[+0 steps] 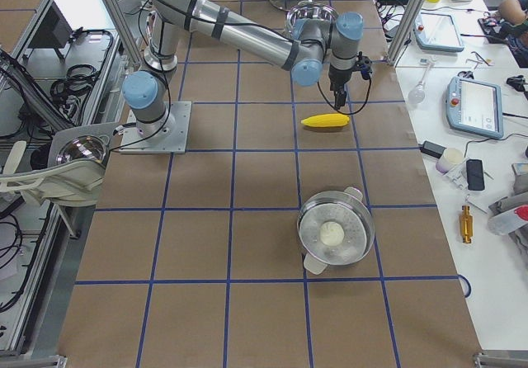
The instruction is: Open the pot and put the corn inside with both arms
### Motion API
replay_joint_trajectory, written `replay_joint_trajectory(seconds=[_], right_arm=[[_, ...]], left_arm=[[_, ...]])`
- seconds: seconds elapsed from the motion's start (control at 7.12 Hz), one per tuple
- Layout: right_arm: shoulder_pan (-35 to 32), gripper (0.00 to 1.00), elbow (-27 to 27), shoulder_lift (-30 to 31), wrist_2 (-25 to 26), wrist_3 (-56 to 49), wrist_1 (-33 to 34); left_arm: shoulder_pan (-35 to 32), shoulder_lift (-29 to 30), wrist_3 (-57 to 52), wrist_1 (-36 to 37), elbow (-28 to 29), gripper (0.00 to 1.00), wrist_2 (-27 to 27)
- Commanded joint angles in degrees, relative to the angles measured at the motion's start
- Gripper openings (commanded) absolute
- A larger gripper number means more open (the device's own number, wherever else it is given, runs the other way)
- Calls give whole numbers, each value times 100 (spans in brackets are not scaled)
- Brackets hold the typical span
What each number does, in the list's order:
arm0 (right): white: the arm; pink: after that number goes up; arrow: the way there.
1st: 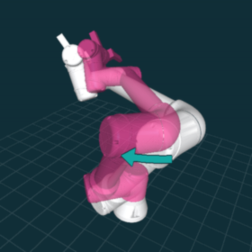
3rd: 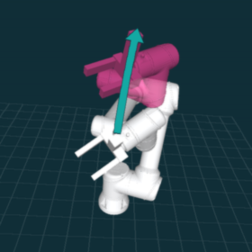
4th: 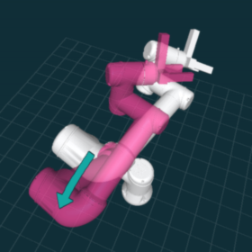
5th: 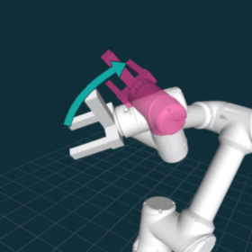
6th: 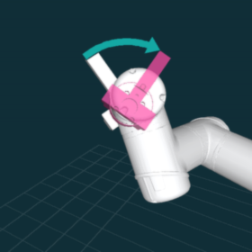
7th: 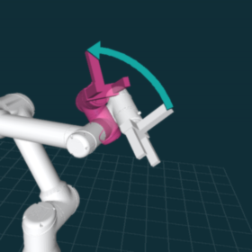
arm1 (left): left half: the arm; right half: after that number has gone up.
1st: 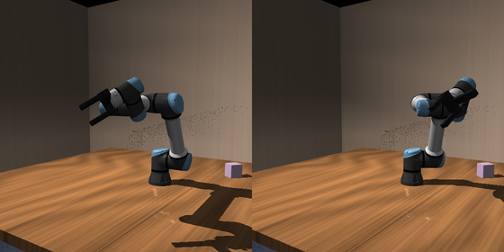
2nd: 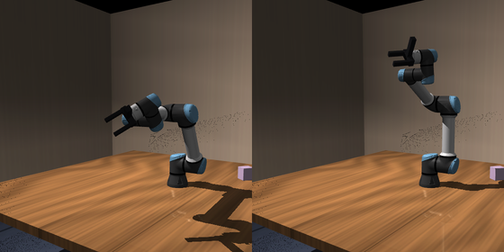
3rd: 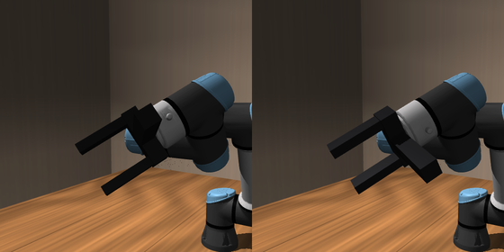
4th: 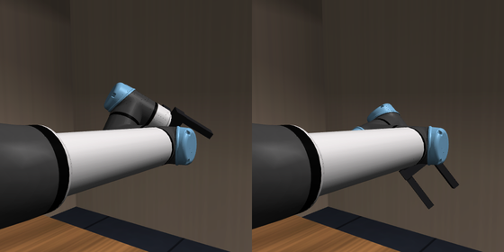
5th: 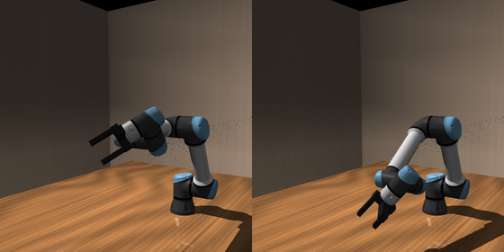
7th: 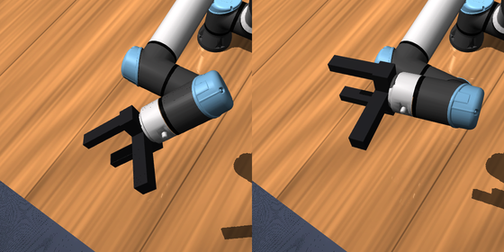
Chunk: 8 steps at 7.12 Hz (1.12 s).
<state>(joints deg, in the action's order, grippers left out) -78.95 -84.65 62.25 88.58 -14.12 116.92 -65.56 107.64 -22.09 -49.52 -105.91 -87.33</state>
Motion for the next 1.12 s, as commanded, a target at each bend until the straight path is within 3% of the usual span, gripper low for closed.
replay_joint_trajectory(seconds=[0.0,0.14,0.28,0.42,0.56,0.7,0.84,0.98], right_arm=[[2,100,-313,-450,-43,-109,845],[2,100,-567,-608,-43,-109,1259],[2,93,-805,-627,-51,-100,1402],[2,85,-877,-627,-51,-109,1482],[2,58,-886,-627,-51,-109,1500],[2,29,-877,-627,-60,-57,1509],[2,11,-834,-627,-60,-13,1491],[2,7,-790,-566,-43,-4,1482]], left_arm=[[-289,-530,73,-528,270,93,-169],[-525,-968,317,-1420,733,93,-336],[-841,-1251,763,-2455,1243,93,-407],[-1349,-1376,1655,-2779,1561,94,-469],[-1841,-1586,1838,-2904,1677,96,-800],[-2072,-1866,1892,-3123,1713,100,-795],[-2136,-1991,1901,-3142,1670,100,-655],[-2145,-2053,1910,-3143,1635,100,-262]])
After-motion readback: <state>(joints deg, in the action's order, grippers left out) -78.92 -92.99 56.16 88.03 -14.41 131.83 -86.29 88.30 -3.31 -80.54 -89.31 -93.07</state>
